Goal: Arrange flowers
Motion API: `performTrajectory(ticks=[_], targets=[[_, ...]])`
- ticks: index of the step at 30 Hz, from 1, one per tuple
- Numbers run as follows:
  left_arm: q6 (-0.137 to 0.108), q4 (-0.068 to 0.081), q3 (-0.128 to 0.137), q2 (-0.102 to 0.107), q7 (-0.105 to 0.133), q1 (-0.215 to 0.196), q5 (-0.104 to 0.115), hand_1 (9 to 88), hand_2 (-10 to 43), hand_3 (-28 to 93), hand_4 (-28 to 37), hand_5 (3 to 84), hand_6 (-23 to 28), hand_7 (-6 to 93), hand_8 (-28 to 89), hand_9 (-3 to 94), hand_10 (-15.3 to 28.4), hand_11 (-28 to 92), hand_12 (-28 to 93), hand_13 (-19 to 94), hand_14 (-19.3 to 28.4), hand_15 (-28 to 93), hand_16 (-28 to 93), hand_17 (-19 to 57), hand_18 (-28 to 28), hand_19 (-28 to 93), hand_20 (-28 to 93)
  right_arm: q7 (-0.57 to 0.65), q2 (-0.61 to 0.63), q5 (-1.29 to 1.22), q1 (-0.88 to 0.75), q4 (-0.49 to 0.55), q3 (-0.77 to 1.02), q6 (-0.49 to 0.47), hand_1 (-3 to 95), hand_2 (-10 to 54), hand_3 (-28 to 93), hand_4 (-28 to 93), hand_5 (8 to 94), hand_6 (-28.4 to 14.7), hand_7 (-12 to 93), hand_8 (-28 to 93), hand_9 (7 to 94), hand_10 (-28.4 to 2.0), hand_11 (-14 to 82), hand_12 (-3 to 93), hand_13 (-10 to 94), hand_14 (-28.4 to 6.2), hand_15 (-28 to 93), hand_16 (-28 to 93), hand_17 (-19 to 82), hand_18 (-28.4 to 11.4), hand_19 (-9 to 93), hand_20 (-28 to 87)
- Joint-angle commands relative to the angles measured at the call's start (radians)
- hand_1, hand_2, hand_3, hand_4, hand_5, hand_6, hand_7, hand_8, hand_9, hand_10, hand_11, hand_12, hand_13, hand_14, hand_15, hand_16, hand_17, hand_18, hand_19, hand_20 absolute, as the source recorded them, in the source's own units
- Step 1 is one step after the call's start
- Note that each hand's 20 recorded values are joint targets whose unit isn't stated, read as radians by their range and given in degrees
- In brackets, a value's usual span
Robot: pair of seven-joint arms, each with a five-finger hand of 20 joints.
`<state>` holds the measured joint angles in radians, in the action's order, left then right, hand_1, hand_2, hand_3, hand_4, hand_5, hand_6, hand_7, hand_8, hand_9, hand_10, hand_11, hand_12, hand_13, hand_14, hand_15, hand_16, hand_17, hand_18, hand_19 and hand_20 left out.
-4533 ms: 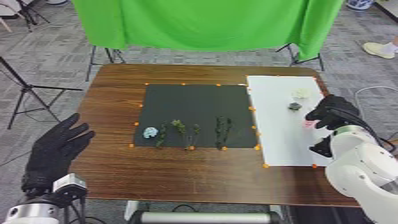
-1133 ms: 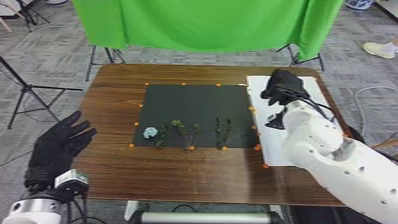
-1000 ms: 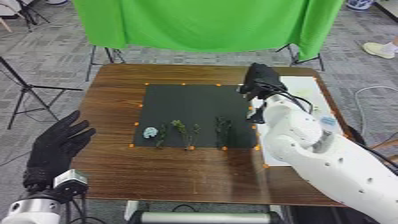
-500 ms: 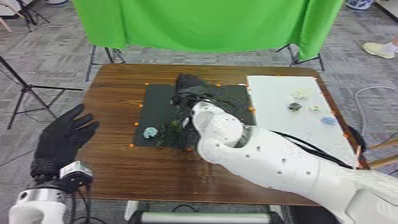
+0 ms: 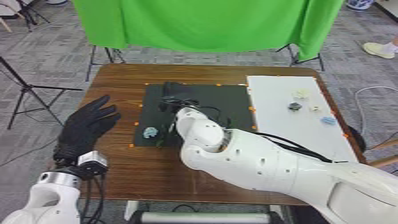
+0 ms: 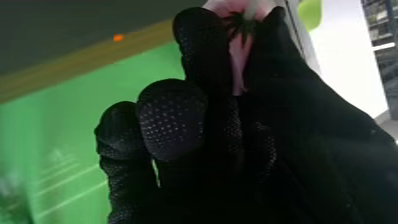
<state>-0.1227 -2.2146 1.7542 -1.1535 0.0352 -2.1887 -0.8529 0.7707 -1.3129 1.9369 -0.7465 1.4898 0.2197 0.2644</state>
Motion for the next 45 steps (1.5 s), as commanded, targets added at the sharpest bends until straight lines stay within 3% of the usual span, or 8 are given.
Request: performTrajectory(ticks=[1,5,25,27,28,34,40,45], targets=[[0.02,-0.002,0.004,0.003,-0.028,0.005,-0.009,24.6,6.1,81,-20.7,37.9,10.3,13.9,-10,34.7,19.8,27,9,25,26.4,49,-9,-11.0,23.1,56,-2,0.012,-0.028,0.027,-0.082,0.0,0.061,-0.109,51.4,-9.5,79,-28,77.0,2.6,25,-2,89.7,-7.6,11.6,30.0,74,-6.9,76,16,37,-21.0,93,45],[0.022,0.001,-0.001,0.004,-0.027,0.011,-0.007,24.6,6.1,81,-20.8,37.9,10.3,13.9,-10,34.8,19.8,27,9,25,26.4,49,-9,-11.0,23.1,56,-2,0.013,-0.034,0.026,-0.095,-0.001,0.082,-0.148,49.1,-9.5,78,-28,73.6,1.7,26,-4,86.3,-8.2,13.2,28.4,72,-7.1,77,16,36,-20.9,93,45],[0.053,-0.004,0.005,-0.011,-0.159,0.02,-0.021,24.6,6.0,81,-20.9,38.0,10.3,14.0,-10,34.6,19.7,27,9,25,26.4,49,-9,-11.0,23.2,56,-2,0.064,-0.069,0.064,-0.157,-0.016,0.112,-0.053,40.3,-9.5,83,-28,64.0,1.2,24,-12,73.7,-9.8,27.0,14.8,70,-7.0,78,14,36,-20.3,93,47],[0.06,-0.005,0.005,-0.013,-0.158,0.019,-0.023,24.6,5.9,81,-20.8,38.0,10.4,13.9,-10,34.7,19.7,27,9,25,26.3,49,-9,-11.0,23.2,56,-2,0.067,-0.069,0.052,-0.151,-0.019,0.105,-0.053,40.0,-9.5,83,-28,63.8,1.2,24,-14,73.1,-9.8,27.3,14.6,70,-6.9,78,14,36,-20.0,93,47],[0.045,-0.019,0.012,-0.015,-0.152,-0.006,-0.022,24.6,6.0,81,-20.9,38.0,10.4,13.9,-10,34.7,19.8,27,9,25,26.3,49,-9,-11.0,23.2,56,-2,0.048,-0.084,0.065,-0.182,-0.018,0.141,-0.102,39.7,-9.5,84,-28,62.8,0.8,24,-16,71.9,-10.0,27.6,14.5,70,-7.0,78,14,36,-20.0,93,47],[0.032,-0.021,0.016,-0.011,-0.128,-0.015,-0.022,24.6,5.9,81,-20.8,38.0,10.3,14.0,-10,34.6,19.7,27,9,25,26.3,49,-9,-11.0,23.2,56,-2,0.035,-0.089,0.033,-0.189,-0.011,0.153,-0.128,37.5,-9.5,83,-28,56.4,-0.8,25,-17,64.4,-11.0,28.1,13.9,66,-7.1,80,13,35,-18.9,93,48],[0.021,-0.034,0.022,-0.019,-0.129,-0.041,-0.023,24.6,5.9,81,-20.8,38.0,10.4,14.0,-10,34.7,19.7,27,9,25,26.3,49,-9,-11.0,23.2,56,-2,0.018,-0.11,0.018,-0.223,-0.005,0.2,-0.146,35.6,-9.5,82,-28,52.3,-2.4,25,-17,60.2,-11.9,29.5,13.4,64,-7.7,81,12,34,-18.4,93,50],[0.023,-0.041,0.035,-0.026,-0.15,-0.058,-0.025,24.5,5.8,81,-20.7,38.1,10.4,14.0,-10,34.7,19.7,27,9,25,26.3,49,-9,-11.0,23.2,56,-2,0.017,-0.094,0.002,-0.208,0.005,0.175,-0.06,33.2,-9.5,82,-28,51.0,-2.9,25,-17,58.6,-12.0,29.0,12.7,64,-8.2,81,11,34,-18.5,93,51]])
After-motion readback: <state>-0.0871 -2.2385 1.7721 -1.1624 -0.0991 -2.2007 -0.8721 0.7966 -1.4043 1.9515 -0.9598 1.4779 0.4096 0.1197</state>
